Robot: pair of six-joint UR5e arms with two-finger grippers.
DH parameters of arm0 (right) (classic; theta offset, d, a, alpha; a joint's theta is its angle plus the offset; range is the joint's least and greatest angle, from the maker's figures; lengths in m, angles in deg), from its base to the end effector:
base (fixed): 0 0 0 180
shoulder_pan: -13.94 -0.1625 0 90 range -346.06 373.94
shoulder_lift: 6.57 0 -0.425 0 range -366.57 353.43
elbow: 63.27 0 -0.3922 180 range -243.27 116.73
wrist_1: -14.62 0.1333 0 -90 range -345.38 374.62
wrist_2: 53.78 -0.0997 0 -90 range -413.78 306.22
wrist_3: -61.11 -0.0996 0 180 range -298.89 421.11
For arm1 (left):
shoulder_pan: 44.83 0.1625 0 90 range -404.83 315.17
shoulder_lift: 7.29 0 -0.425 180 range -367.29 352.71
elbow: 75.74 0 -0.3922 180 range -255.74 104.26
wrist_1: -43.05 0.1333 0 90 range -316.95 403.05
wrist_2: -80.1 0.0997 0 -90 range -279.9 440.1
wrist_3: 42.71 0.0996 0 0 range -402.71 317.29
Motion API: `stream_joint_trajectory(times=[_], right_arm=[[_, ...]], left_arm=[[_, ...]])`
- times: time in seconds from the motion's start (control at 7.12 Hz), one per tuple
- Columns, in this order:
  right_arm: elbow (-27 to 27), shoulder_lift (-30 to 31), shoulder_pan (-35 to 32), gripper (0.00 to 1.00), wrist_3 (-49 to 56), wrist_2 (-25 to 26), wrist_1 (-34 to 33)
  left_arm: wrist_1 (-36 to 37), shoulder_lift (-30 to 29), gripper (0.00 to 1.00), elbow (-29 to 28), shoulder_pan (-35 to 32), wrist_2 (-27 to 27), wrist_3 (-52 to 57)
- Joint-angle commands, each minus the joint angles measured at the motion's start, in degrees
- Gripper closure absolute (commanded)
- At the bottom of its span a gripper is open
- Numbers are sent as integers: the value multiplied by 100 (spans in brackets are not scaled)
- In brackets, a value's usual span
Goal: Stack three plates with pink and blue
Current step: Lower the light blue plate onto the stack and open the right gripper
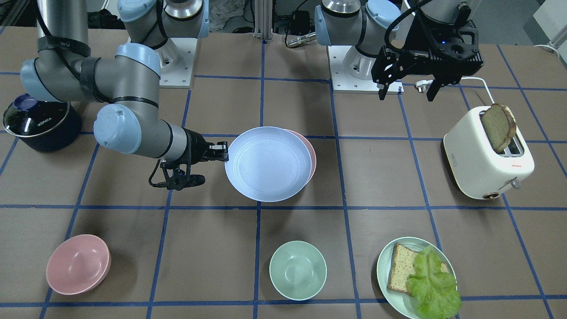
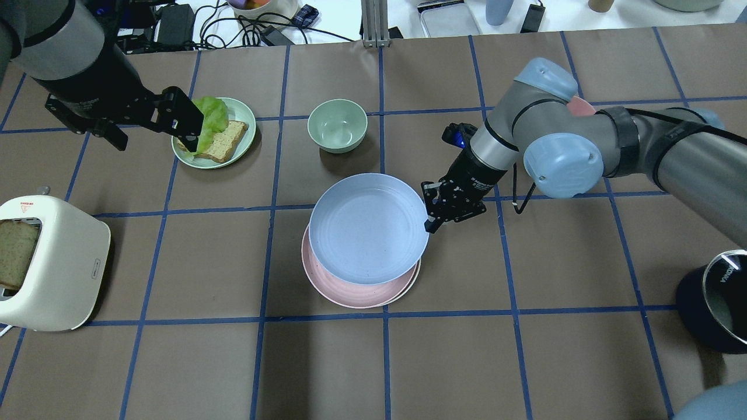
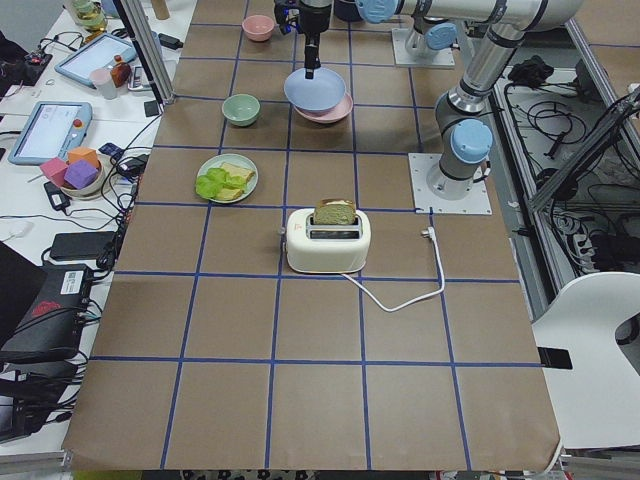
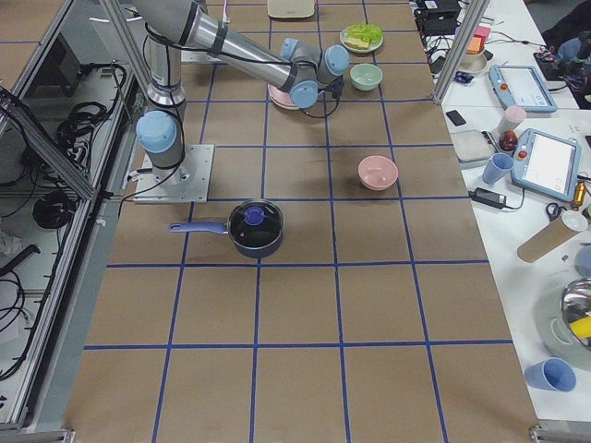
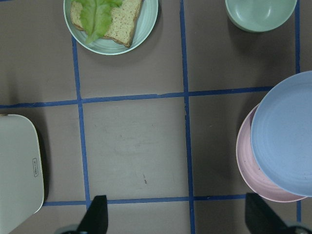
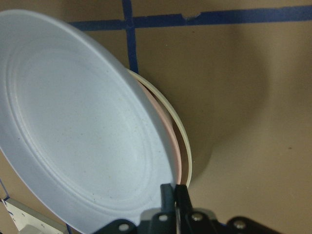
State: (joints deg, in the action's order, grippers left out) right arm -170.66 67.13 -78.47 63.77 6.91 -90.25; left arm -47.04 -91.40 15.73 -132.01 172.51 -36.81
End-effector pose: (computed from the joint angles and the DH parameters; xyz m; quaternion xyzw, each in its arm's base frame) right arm 0.2034 -0.5039 0.2385 -0.0009 0.9553 0.1576 0.2499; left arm -0.1066 -0.4602 0.5238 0.0261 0.9987 -0.0361 0.0238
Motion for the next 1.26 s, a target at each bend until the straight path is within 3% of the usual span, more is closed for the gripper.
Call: stream_joint_trajectory(times=[0.0, 0.28, 0.42, 0.56, 0.7, 0.98, 1.12], right_arm=[[-54, -5, -49, 100, -10, -216, -42], [-202, -22, -128, 100, -2, -234, -42], [-238, -22, -137, 71, -2, -234, -42], [-264, -22, -137, 18, -2, -234, -34], [-247, -5, -137, 1, -10, -234, -34], [137, 48, -119, 0, -386, 176, 19], [418, 57, -128, 0, -380, 945, 97]], left_arm=[[0, -9, 0, 3, 0, -3, 9], [0, -9, 0, 3, 0, -12, 17], [0, -9, 0, 3, 0, -12, 9], [0, -17, 0, 3, 0, -12, 9], [0, -9, 0, -6, 0, -12, 9], [0, -9, 0, -6, 9, -21, 9], [0, -9, 0, -15, 18, -21, 9]])
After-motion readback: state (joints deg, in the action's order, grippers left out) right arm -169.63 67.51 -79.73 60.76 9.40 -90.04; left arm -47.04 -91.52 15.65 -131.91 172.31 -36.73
